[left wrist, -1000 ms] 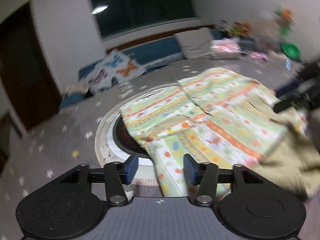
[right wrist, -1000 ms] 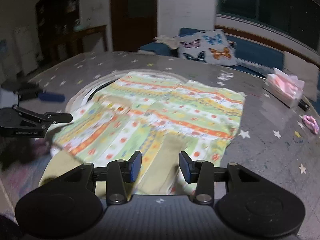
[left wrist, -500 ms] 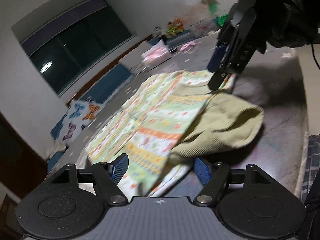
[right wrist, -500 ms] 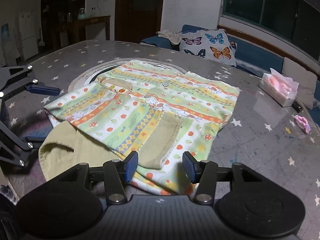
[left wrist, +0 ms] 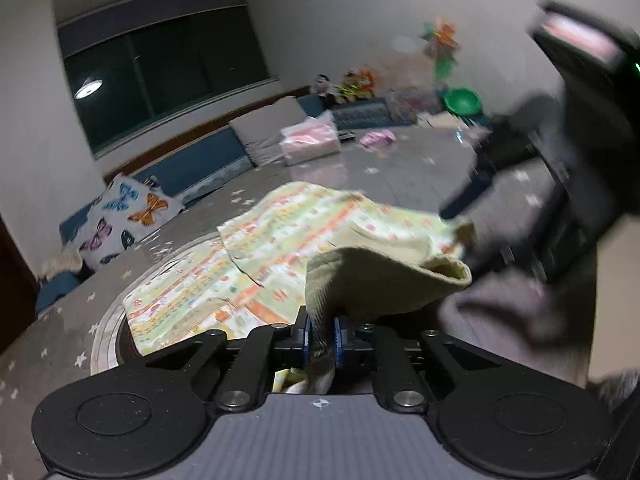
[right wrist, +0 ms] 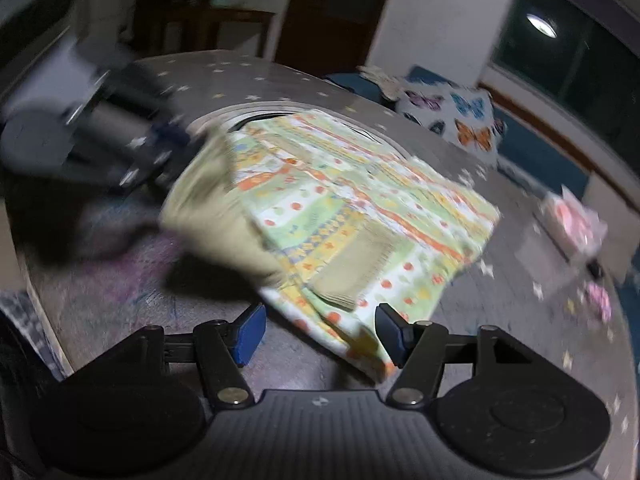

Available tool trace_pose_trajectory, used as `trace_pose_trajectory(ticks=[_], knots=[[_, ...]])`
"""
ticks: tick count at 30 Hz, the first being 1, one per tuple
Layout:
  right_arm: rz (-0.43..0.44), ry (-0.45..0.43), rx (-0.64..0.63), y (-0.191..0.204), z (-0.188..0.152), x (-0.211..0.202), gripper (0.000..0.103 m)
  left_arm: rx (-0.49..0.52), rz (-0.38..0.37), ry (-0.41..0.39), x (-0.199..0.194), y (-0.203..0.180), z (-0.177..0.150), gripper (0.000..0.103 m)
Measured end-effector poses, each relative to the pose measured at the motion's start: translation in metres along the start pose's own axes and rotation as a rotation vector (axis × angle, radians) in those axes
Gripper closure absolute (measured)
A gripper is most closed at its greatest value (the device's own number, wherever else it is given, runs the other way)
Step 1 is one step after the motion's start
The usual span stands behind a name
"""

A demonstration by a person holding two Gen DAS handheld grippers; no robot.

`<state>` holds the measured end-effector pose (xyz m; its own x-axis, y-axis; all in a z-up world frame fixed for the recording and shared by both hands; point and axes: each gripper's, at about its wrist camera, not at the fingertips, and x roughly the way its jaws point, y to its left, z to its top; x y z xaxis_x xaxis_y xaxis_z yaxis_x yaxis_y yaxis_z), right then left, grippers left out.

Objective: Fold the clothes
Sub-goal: 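Grasp the shirt's side edge with the left gripper and lift it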

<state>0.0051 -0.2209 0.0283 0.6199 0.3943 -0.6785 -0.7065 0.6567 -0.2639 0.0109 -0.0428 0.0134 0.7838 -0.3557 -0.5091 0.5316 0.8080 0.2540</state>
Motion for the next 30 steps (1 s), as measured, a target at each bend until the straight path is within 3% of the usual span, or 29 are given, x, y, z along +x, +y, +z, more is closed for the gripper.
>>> trace_pose_trajectory(ticks=[4, 9, 14, 19, 23, 27, 30], knots=[[-0.019, -0.037, -0.095, 0.01, 0.007, 0.007, 0.041, -0.059, -0.012, -0.001, 0.009, 0.018, 0.013, 0.092], [-0.019, -0.052, -0.145, 0.011, 0.017, 0.02, 0.051, -0.1, -0.028, 0.013, 0.022, 0.036, 0.022, 0.092], [0.031, 0.01, -0.097, -0.001, 0.02, 0.032, 0.086, -0.11, -0.044, 0.028, 0.016, 0.038, 0.013, 0.088], [0.089, 0.019, 0.055, -0.023, 0.031, 0.027, 0.09, -0.078, -0.037, 0.033, 0.001, 0.03, -0.003, 0.083], [0.117, -0.004, 0.128, -0.038, 0.045, 0.021, 0.091, -0.066, -0.01, 0.025, -0.018, 0.026, -0.016, 0.058], [0.123, -0.015, 0.157, -0.045, 0.056, 0.02, 0.092, -0.035, 0.016, 0.05, -0.03, 0.02, -0.03, 0.048], [0.129, -0.025, 0.185, -0.051, 0.062, 0.02, 0.092, 0.011, 0.044, 0.081, -0.029, 0.015, -0.041, 0.047]])
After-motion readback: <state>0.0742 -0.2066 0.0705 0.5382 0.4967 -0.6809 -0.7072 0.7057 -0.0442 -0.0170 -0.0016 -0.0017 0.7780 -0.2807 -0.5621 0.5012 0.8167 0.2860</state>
